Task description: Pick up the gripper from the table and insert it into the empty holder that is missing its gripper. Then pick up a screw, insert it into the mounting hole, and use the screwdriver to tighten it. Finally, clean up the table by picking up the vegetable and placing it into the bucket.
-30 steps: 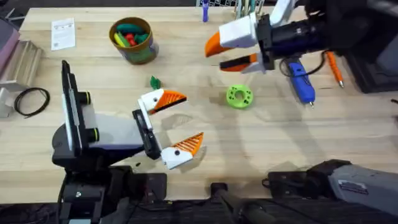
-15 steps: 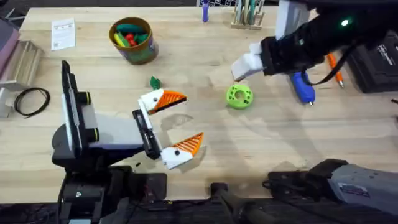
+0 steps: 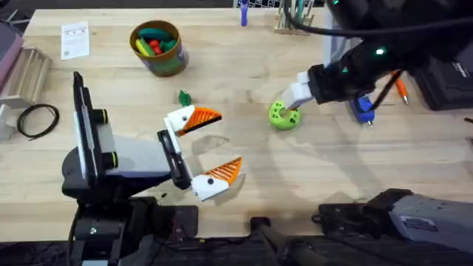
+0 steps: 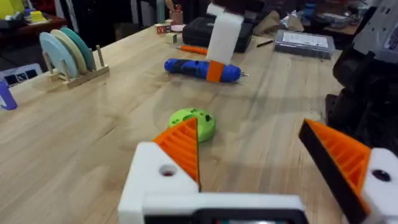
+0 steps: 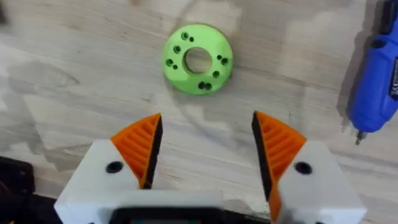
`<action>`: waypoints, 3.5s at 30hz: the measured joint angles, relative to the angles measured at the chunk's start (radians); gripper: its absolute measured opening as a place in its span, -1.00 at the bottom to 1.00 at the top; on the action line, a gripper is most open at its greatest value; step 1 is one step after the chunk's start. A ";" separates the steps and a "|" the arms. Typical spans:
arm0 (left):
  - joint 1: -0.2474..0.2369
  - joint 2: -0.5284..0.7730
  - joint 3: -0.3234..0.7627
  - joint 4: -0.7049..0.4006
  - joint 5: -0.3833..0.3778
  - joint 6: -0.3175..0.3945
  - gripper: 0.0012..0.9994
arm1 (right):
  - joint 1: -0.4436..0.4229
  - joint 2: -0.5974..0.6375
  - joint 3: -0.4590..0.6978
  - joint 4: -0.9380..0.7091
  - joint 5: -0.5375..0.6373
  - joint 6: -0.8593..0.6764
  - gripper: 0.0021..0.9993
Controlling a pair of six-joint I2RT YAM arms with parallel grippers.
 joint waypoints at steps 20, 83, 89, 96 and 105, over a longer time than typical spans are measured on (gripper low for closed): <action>0.000 0.000 0.000 0.000 0.000 0.000 0.97 | 0.068 0.218 -0.042 0.099 0.003 0.082 0.37; 0.000 0.000 0.000 0.000 0.000 0.000 0.97 | 0.079 0.249 -0.140 0.219 0.091 0.143 -0.88; 0.000 0.000 0.000 0.000 0.000 0.000 0.97 | 0.082 0.249 -0.140 0.220 0.097 0.150 -0.99; 0.000 0.000 0.000 0.000 0.000 0.000 0.97 | 0.094 0.249 -0.140 0.224 0.097 0.150 -0.99; 0.000 0.000 0.000 0.000 0.000 0.000 0.97 | 0.094 0.203 -0.140 0.210 0.097 0.152 -0.99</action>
